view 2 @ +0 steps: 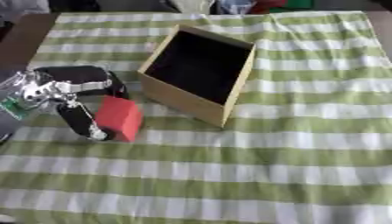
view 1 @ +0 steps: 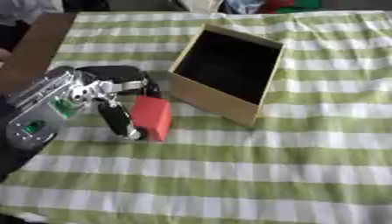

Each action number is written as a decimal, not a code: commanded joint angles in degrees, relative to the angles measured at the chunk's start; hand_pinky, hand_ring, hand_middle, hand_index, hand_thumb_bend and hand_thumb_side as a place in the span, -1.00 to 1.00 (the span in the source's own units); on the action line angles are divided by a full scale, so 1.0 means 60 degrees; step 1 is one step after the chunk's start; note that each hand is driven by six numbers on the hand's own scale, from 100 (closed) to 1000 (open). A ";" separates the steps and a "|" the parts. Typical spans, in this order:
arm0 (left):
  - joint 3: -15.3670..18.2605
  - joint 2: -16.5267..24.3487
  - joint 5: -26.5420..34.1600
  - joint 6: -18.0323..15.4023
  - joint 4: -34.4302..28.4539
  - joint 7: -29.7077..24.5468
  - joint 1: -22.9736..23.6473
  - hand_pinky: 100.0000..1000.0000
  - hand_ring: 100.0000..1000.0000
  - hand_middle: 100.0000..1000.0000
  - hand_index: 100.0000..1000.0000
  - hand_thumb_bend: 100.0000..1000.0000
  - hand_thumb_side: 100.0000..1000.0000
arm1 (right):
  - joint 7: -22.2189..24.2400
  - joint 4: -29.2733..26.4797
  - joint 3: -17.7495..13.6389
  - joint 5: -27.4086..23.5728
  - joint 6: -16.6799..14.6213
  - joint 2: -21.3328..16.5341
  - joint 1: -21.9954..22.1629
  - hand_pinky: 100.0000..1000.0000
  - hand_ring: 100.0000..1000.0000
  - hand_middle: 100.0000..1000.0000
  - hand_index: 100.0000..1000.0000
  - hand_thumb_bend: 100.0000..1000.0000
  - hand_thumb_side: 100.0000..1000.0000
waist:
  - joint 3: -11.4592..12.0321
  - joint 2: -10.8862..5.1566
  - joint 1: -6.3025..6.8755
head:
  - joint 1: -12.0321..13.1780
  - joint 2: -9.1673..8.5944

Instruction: Pick up objects on the table and place them in the box.

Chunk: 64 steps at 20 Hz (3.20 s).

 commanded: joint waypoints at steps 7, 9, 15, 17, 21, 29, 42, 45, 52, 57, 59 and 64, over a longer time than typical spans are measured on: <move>0.0717 0.0447 0.0442 -0.0144 -0.1121 0.0484 -0.0394 0.32 0.23 -0.21 -0.14 -0.69 -1.00 | -0.0022 -0.0190 -0.0103 -0.0018 -0.0028 -0.0117 -0.0116 0.76 0.40 0.37 0.73 -1.00 0.13 | 0.0007 -0.0189 0.0011 | 0.0022 -0.0133; 0.0915 0.0369 0.0347 -0.0290 -0.1424 0.0718 -0.0660 0.18 0.23 -0.21 -0.14 -0.72 -1.00 | -0.0013 -0.0190 -0.0098 -0.0021 -0.0039 -0.0116 -0.0139 0.76 0.40 0.37 0.73 -1.00 0.13 | -0.0002 -0.0178 0.0008 | 0.0043 -0.0179; 0.1059 -0.0416 -0.0296 -0.0717 -0.1091 0.1339 -0.1477 0.07 0.23 -0.20 -0.14 -0.78 -1.00 | -0.0019 -0.0190 -0.0116 -0.0020 -0.0076 -0.0099 -0.0231 0.76 0.40 0.37 0.73 -1.00 0.12 | -0.0050 -0.0150 -0.0009 | 0.0143 -0.0277; 0.1069 -0.0790 -0.0487 -0.0911 -0.0752 0.1455 -0.1743 0.04 0.22 -0.21 -0.13 -0.81 -1.00 | -0.0024 -0.0190 -0.0124 -0.0018 -0.0090 -0.0091 -0.0259 0.76 0.40 0.37 0.73 -1.00 0.12 | -0.0079 -0.0140 -0.0018 | 0.0178 -0.0311; 0.1116 -0.1529 -0.0928 -0.1293 0.0017 0.1732 -0.2201 0.01 0.21 -0.21 -0.13 -0.85 -1.00 | -0.0023 -0.0190 -0.0128 -0.0017 -0.0122 -0.0067 -0.0311 0.76 0.40 0.37 0.73 -1.00 0.14 | -0.0146 -0.0110 -0.0027 | 0.0236 -0.0364; 0.1412 -0.2908 -0.2036 -0.1587 0.1886 0.2550 -0.2722 -0.03 0.19 -0.23 -0.18 -0.89 -1.00 | -0.0011 -0.0190 -0.0131 -0.0038 -0.0146 -0.0014 -0.0377 0.76 0.40 0.37 0.73 -1.00 0.12 | -0.0302 -0.0006 -0.0062 | 0.0320 -0.0472; 0.1830 -0.4317 -0.3853 -0.2805 0.4864 0.4028 -0.2854 0.00 0.20 -0.17 -0.04 -0.82 -1.00 | 0.0023 -0.0190 -0.0134 -0.0071 -0.0151 0.0084 -0.0417 0.76 0.40 0.36 0.73 -1.00 0.14 | -0.0458 0.0067 -0.0108 | 0.0349 -0.0523; 0.1937 -0.4502 -0.3984 -0.3223 0.5442 0.4309 -0.2887 0.02 0.21 -0.13 0.12 -0.64 -1.00 | 0.0011 -0.0190 -0.0144 -0.0070 -0.0138 0.0089 -0.0396 0.76 0.40 0.36 0.73 -1.00 0.14 | -0.0462 0.0071 -0.0105 | 0.0342 -0.0503; 0.2050 -0.4525 -0.4607 -0.3386 0.5743 0.4249 -0.2942 0.00 0.51 0.38 0.82 0.20 -1.00 | 0.0017 -0.0190 -0.0143 -0.0089 -0.0125 0.0104 -0.0343 0.76 0.40 0.36 0.73 -1.00 0.14 | -0.0459 0.0061 -0.0104 | 0.0343 -0.0514; 0.2152 -0.4583 -0.5209 -0.3009 0.5606 0.4324 -0.2926 0.00 0.59 0.49 0.89 0.39 -1.00 | 0.0019 -0.0190 -0.0147 -0.0105 -0.0121 0.0112 -0.0333 0.76 0.40 0.36 0.73 -1.00 0.15 | -0.0444 0.0052 -0.0113 | 0.0350 -0.0522; 0.2184 -0.4602 -0.5244 -0.2913 0.5481 0.4475 -0.2916 -0.01 0.58 0.49 0.89 0.40 -1.00 | 0.0016 -0.0190 -0.0151 -0.0108 -0.0115 0.0112 -0.0326 0.76 0.39 0.36 0.73 -1.00 0.15 | -0.0440 0.0051 -0.0118 | 0.0349 -0.0519; 0.2244 -0.4616 -0.5032 -0.2785 0.5013 0.4807 -0.2880 -0.01 0.53 0.43 0.85 0.20 -1.00 | 0.0012 -0.0190 -0.0157 -0.0109 -0.0100 0.0118 -0.0313 0.76 0.40 0.36 0.73 -1.00 0.15 | -0.0421 0.0042 -0.0117 | 0.0339 -0.0508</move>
